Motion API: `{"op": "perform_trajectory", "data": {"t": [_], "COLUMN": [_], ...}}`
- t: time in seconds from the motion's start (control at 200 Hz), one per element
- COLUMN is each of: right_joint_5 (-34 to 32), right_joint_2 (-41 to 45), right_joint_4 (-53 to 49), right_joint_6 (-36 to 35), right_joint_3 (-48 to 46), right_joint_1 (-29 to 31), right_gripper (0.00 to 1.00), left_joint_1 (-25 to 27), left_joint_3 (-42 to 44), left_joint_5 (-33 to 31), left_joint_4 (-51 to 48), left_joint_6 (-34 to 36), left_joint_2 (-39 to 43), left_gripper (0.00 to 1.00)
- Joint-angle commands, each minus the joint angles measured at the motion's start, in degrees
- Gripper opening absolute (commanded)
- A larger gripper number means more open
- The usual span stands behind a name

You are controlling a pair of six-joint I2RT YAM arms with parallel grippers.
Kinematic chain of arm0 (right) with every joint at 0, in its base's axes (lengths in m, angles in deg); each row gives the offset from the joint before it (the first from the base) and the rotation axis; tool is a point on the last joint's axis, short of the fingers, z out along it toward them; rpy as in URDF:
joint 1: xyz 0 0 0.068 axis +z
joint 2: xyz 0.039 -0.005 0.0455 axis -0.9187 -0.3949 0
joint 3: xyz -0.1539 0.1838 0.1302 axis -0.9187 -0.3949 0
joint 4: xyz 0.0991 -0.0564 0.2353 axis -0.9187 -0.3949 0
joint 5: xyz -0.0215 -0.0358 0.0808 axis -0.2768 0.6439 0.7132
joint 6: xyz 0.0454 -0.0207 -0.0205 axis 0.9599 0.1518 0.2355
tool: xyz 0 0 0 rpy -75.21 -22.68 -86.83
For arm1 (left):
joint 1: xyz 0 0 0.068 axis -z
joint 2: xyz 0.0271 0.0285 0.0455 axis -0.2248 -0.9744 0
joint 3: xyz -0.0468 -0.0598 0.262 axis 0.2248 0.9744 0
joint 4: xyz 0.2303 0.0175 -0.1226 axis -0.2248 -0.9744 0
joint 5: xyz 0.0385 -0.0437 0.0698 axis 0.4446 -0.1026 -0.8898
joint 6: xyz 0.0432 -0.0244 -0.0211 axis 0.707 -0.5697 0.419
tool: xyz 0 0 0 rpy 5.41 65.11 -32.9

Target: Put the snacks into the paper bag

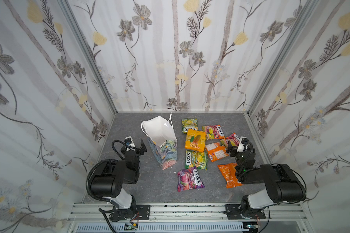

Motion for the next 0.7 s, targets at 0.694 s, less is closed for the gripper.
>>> {"op": "perform_trajectory", "data": {"t": [0.694], "right_joint_5": [1.19], "right_joint_2": [2.3], "right_joint_4": [-1.67], "right_joint_6": [-1.23], "right_joint_3": [1.69], "right_joint_1": [0.04], "right_gripper": [0.99], "left_joint_1": [-0.13], "left_joint_3": [-1.55], "left_joint_5": [-4.9], "left_joint_4": [-9.77], "left_joint_6": [-2.07], "left_joint_2": [11.69], "left_gripper": [1.0]}}
